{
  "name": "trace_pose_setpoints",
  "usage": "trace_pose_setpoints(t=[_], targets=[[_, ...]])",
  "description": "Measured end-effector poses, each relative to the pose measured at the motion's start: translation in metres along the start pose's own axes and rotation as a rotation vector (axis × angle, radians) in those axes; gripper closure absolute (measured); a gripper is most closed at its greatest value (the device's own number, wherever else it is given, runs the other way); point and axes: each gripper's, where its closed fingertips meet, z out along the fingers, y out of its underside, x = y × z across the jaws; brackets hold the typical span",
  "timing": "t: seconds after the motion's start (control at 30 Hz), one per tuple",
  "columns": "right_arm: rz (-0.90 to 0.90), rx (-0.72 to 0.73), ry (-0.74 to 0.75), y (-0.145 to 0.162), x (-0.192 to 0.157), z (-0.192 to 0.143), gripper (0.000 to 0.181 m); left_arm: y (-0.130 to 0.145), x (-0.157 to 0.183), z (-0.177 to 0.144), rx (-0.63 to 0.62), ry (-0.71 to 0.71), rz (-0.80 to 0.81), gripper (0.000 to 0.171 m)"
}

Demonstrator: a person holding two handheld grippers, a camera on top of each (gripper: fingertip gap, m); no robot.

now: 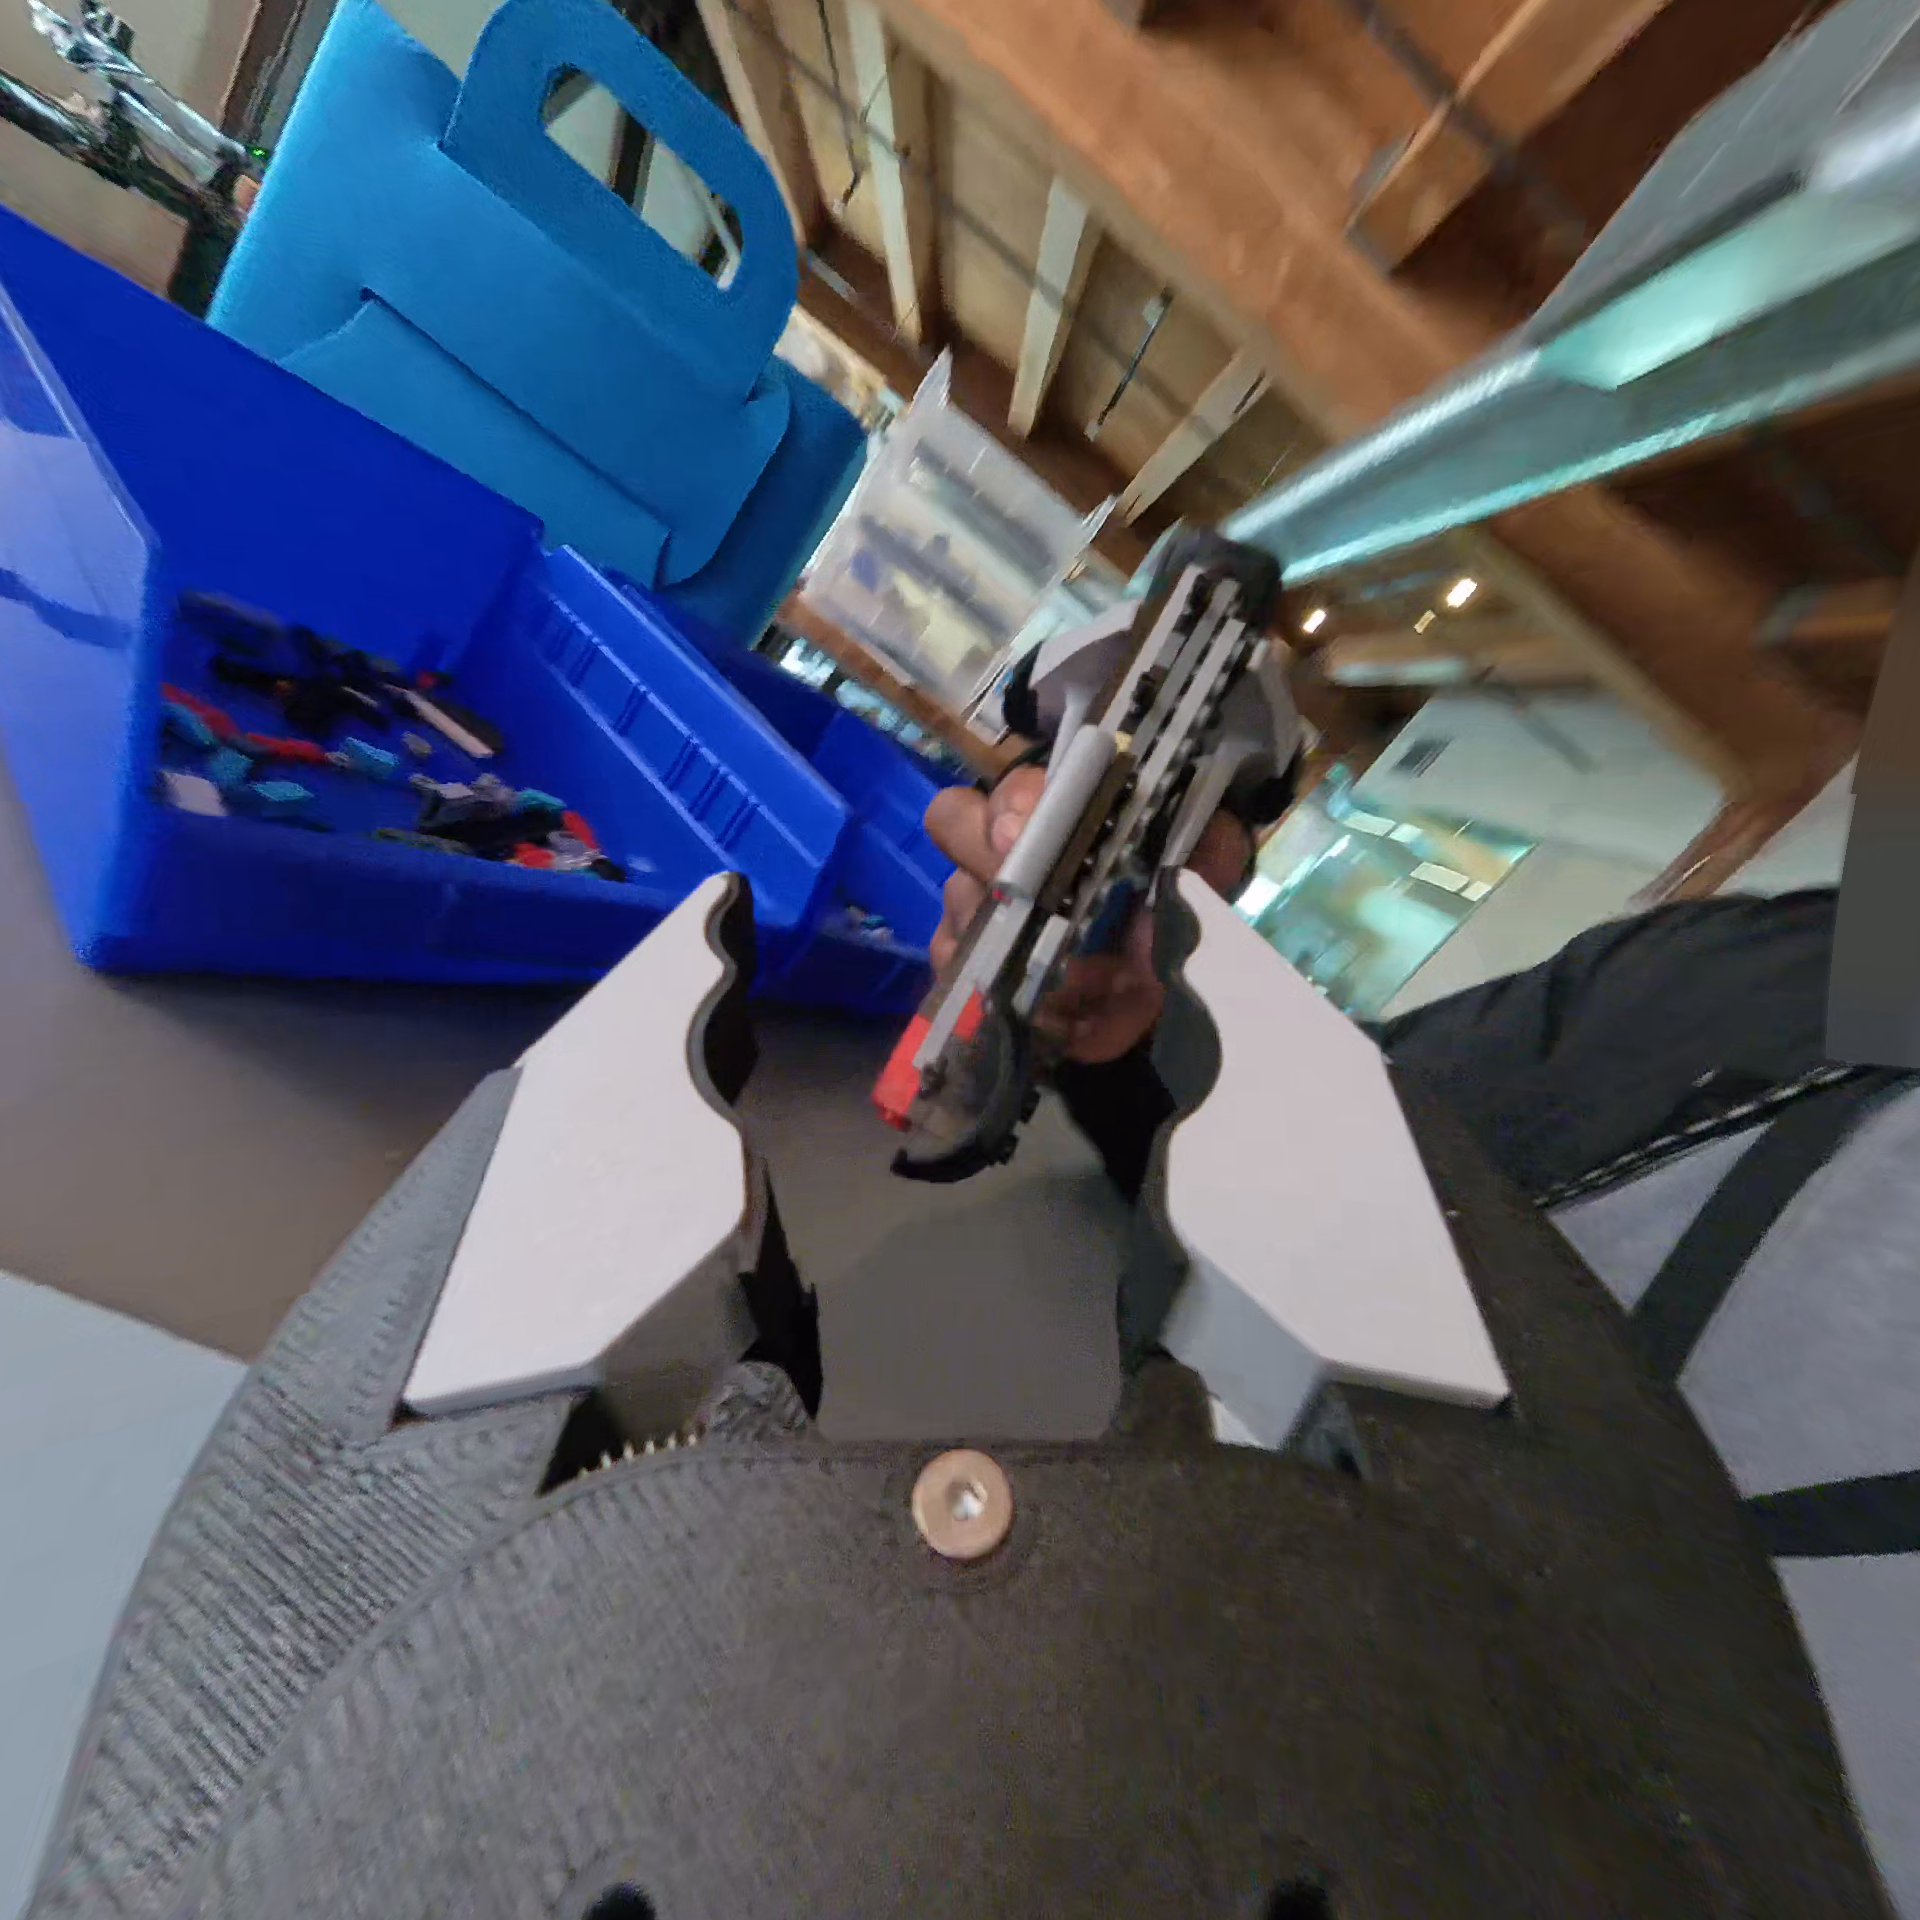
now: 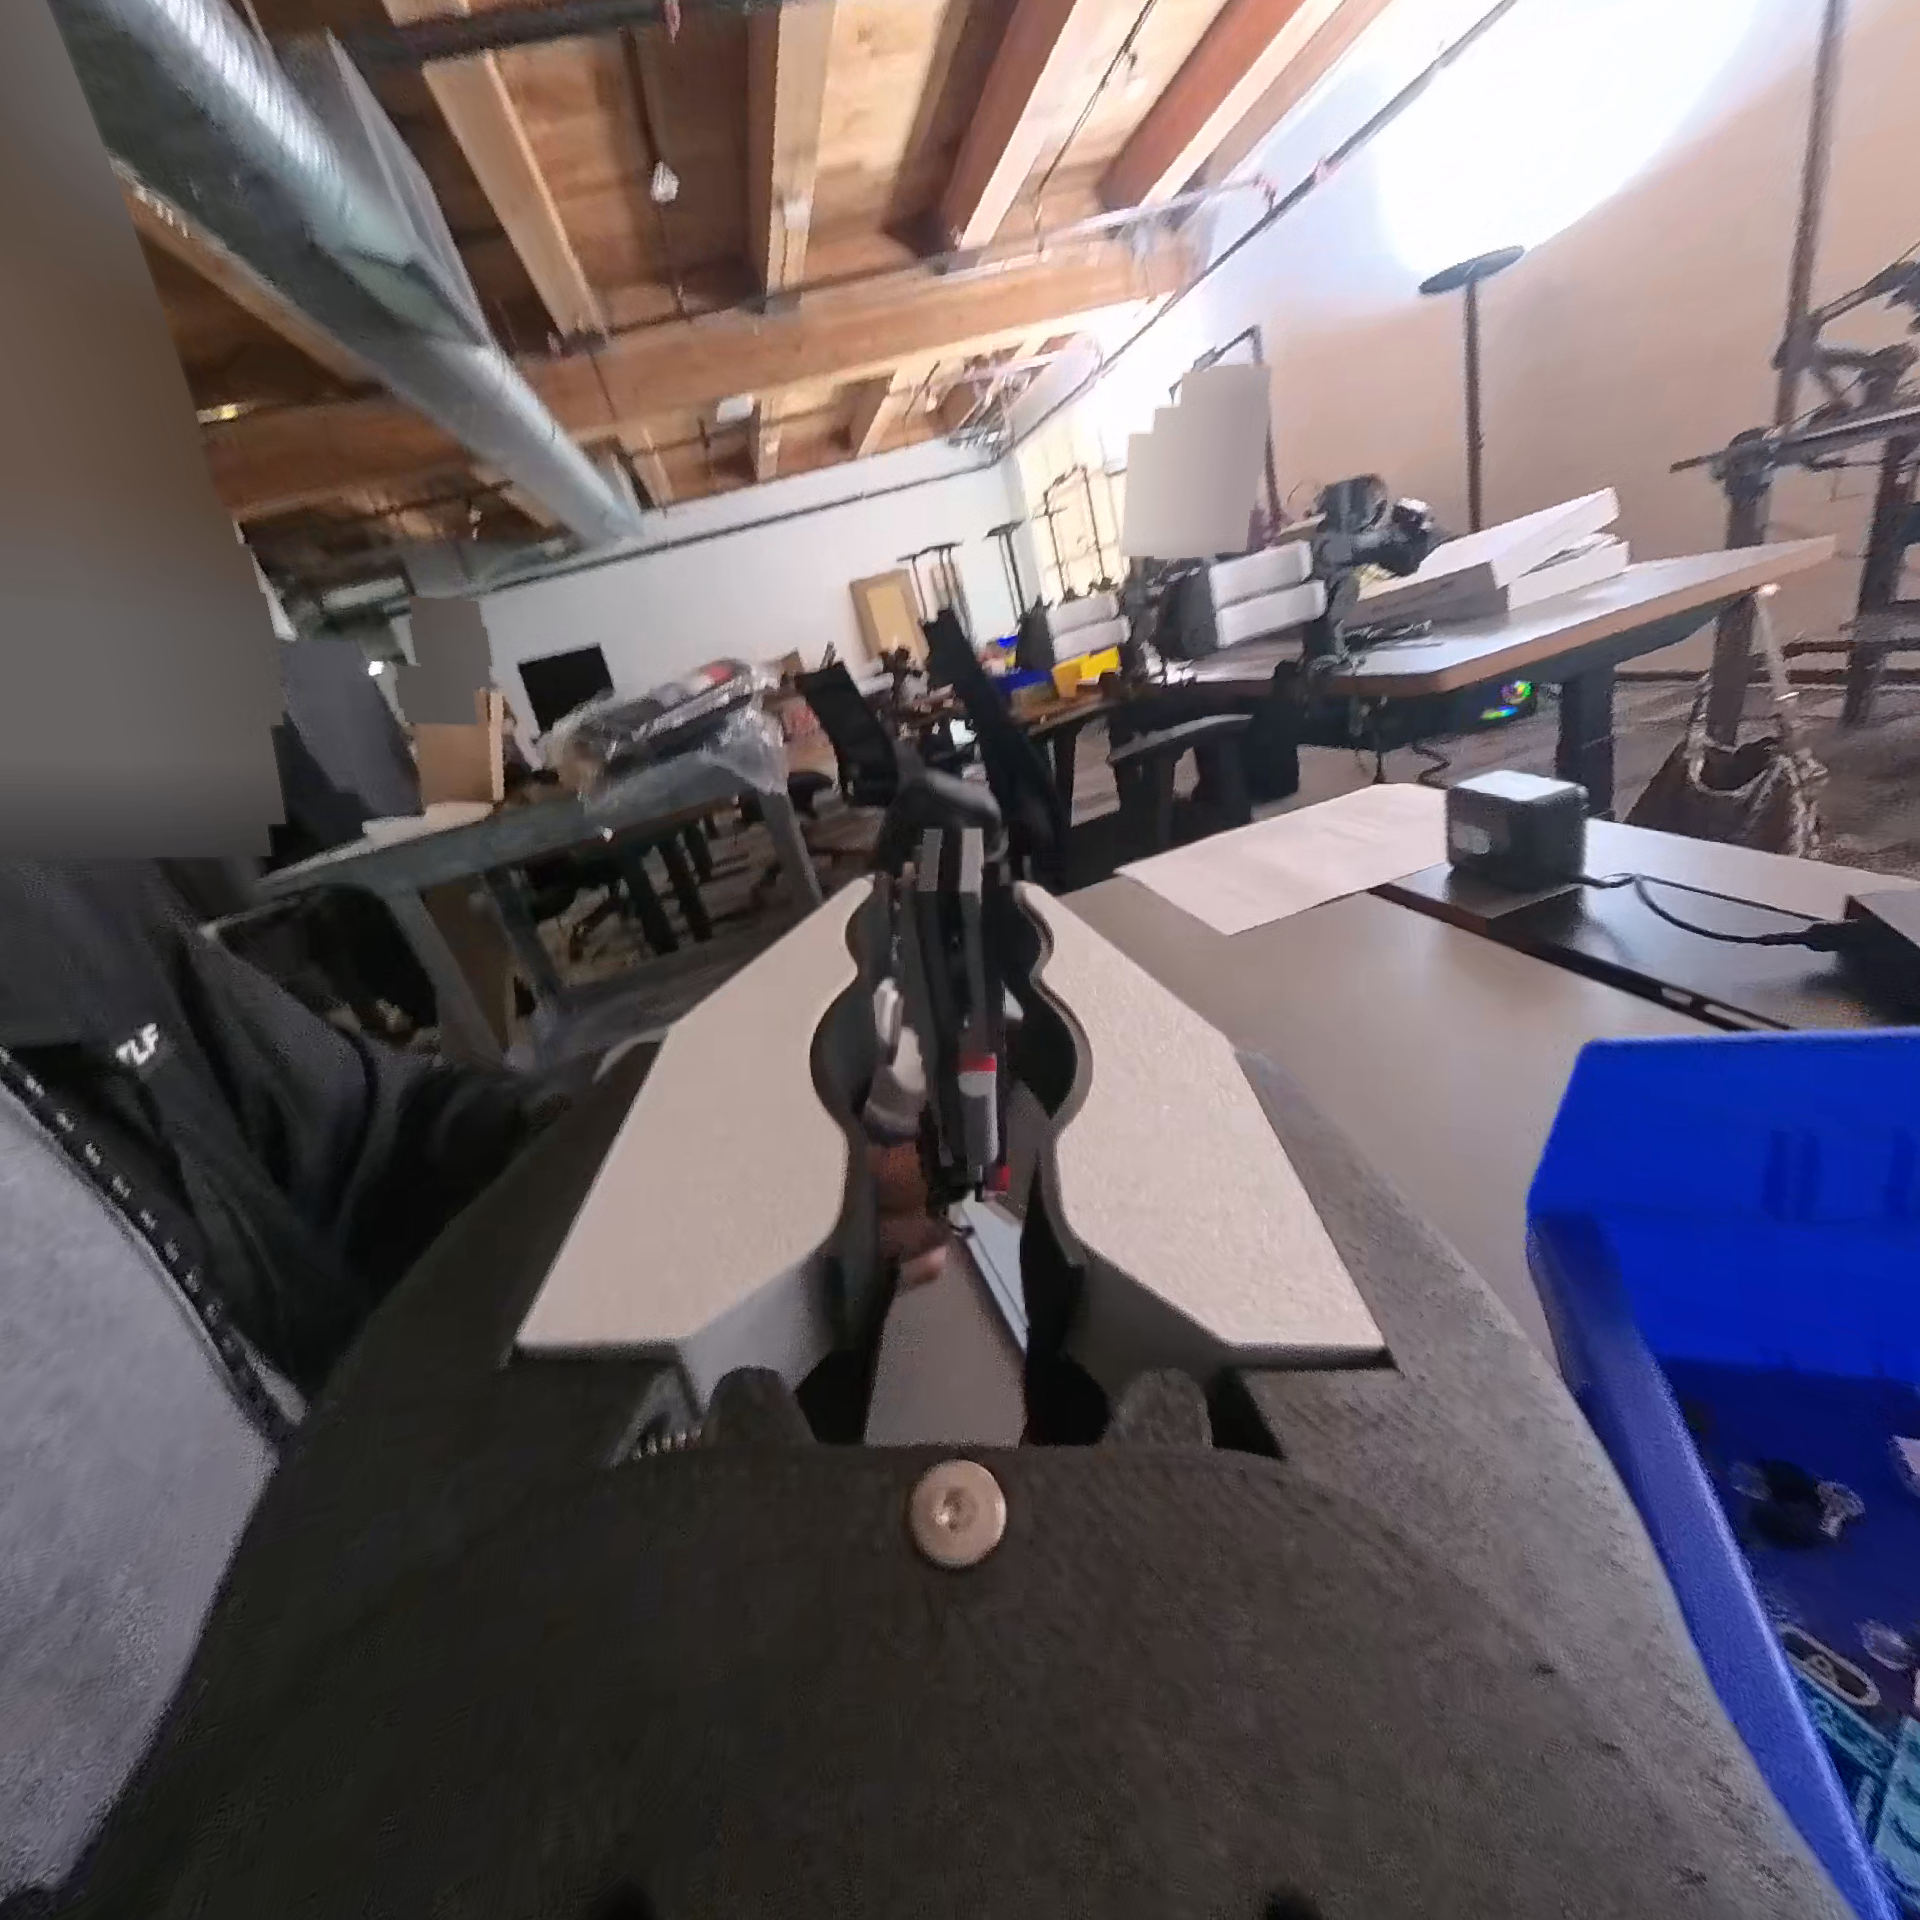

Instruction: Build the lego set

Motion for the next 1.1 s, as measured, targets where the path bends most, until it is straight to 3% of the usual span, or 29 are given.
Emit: trace_pose_setpoints(t=[0.17, 0.3, 0.47, 0.87, 1.1], targets=[[-0.031, -0.093, -0.063, 0.007, -0.011, 0.009, 0.158, -0.008, 0.014, -0.008, -0.096, -0.027, 0.232, 0.093], [-0.025, -0.16, -0.151, 0.018, -0.025, 0.018, 0.158, -0.009, 0.046, -0.009, -0.1, 0.09, 0.386, 0.117], [-0.02, -0.171, -0.228, 0.028, -0.036, 0.027, 0.159, -0.002, 0.056, -0.011, -0.129, 0.156, 0.393, 0.152], [0.013, -0.101, -0.204, 0.034, -0.025, 0.032, 0.15, -0.004, 0.043, -0.013, -0.115, 0.053, 0.517, 0.151], [-0.023, -0.077, -0.231, 0.038, -0.03, 0.031, 0.156, 0.003, 0.042, -0.009, -0.144, 0.025, 0.586, 0.151]])
